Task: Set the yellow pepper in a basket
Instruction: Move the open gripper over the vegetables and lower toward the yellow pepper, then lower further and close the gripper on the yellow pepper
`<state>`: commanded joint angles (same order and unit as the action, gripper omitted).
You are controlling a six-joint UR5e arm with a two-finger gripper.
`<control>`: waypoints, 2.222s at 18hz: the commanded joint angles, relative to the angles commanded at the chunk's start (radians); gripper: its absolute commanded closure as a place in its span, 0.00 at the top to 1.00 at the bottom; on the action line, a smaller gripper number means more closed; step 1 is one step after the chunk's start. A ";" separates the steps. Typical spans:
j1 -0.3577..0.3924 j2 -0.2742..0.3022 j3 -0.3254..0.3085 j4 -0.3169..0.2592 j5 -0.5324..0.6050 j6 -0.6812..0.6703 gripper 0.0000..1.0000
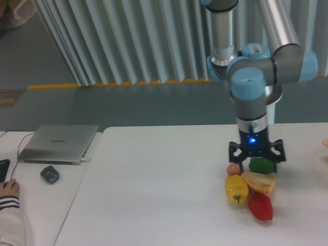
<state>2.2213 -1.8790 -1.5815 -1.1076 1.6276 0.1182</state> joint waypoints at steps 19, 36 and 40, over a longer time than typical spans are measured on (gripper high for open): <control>-0.043 -0.068 -0.017 0.032 -0.002 -0.025 1.00; -0.041 -0.103 -0.032 0.038 -0.002 -0.017 0.54; -0.037 -0.077 -0.020 0.029 -0.011 0.006 0.49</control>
<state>2.1844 -1.9559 -1.6015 -1.0783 1.6168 0.1242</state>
